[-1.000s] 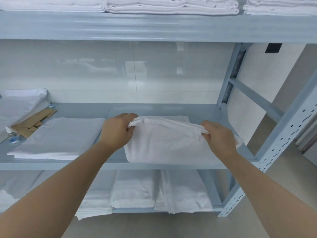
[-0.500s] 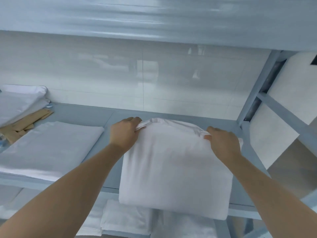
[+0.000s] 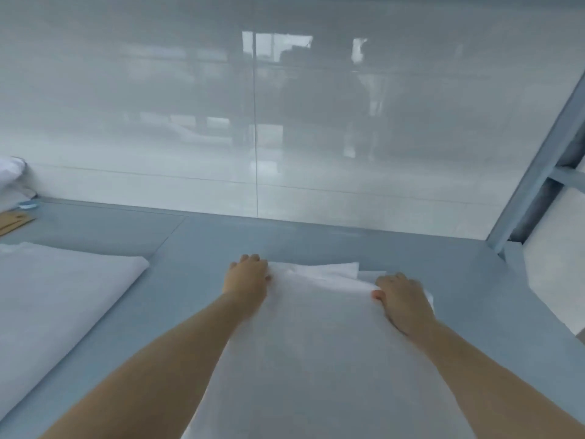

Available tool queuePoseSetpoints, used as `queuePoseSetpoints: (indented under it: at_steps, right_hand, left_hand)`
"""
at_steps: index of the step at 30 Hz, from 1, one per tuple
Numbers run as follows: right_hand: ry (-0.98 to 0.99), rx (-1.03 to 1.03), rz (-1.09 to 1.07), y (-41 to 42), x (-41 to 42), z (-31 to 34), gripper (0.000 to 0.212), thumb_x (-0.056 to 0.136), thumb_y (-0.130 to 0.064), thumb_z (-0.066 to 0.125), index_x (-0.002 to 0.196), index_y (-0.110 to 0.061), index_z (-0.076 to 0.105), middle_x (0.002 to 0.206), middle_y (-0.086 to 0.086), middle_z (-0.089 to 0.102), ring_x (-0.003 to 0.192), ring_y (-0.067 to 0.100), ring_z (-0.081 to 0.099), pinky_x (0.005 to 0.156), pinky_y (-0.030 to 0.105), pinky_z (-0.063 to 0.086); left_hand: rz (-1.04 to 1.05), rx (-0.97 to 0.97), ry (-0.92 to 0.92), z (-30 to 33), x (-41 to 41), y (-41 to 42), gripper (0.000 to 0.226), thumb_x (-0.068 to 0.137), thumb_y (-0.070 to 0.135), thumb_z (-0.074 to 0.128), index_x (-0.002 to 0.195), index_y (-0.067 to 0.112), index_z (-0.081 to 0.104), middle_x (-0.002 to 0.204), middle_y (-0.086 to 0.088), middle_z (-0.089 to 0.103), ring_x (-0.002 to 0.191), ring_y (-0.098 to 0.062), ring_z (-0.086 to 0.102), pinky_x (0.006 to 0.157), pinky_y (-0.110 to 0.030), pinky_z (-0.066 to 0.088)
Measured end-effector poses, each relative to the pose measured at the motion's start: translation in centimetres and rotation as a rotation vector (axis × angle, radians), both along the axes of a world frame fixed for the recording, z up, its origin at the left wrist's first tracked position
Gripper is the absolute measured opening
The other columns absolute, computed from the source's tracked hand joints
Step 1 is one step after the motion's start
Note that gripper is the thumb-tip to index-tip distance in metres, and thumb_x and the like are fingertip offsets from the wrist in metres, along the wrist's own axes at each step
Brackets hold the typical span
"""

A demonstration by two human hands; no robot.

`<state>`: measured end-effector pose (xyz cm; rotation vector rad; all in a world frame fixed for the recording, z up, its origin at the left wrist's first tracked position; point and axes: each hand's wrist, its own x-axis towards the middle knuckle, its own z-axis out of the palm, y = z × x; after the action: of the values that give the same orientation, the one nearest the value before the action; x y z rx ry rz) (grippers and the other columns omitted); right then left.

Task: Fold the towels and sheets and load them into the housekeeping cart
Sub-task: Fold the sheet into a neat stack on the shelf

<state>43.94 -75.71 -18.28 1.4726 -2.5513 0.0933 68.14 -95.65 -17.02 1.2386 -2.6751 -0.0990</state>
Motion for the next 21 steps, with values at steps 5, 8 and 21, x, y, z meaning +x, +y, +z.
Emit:
queuePoseSetpoints:
  at_steps: [5,8,21]
  right_hand:
    - [-0.146,-0.196,0.079,0.4,-1.2,-2.5,0.023,0.094,-0.024,0.059,0.103,-0.004,0.066,0.111,0.011,0.063,0.104,0.034,0.057,0.087,0.039,0.041]
    - [-0.14,-0.108,0.084,0.1,-1.2,-1.7,0.028,0.098,-0.029,0.05,0.112,-0.008,0.062,0.118,0.009,0.062,0.109,0.031,0.055,0.09,0.036,0.038]
    - [0.039,-0.039,-0.219,-4.3,-0.2,0.5,0.012,0.096,-0.033,0.048,0.094,-0.022,0.052,0.104,0.004,0.064,0.1,0.026,0.057,0.08,0.035,0.032]
  left_hand:
    - [-0.189,0.056,0.129,-2.9,0.8,-1.8,0.027,0.097,0.023,0.048,0.12,0.012,0.057,0.132,0.0,0.054,0.127,-0.024,0.043,0.102,-0.032,0.032]
    - [-0.198,0.15,0.05,-2.1,1.0,-2.3,0.027,0.1,0.027,0.041,0.118,0.013,0.055,0.12,-0.005,0.06,0.113,-0.026,0.052,0.093,-0.032,0.039]
    - [0.047,-0.035,-0.055,-0.8,-2.5,-2.4,0.016,0.097,0.021,0.04,0.112,0.018,0.044,0.12,-0.008,0.06,0.107,-0.029,0.058,0.081,-0.035,0.037]
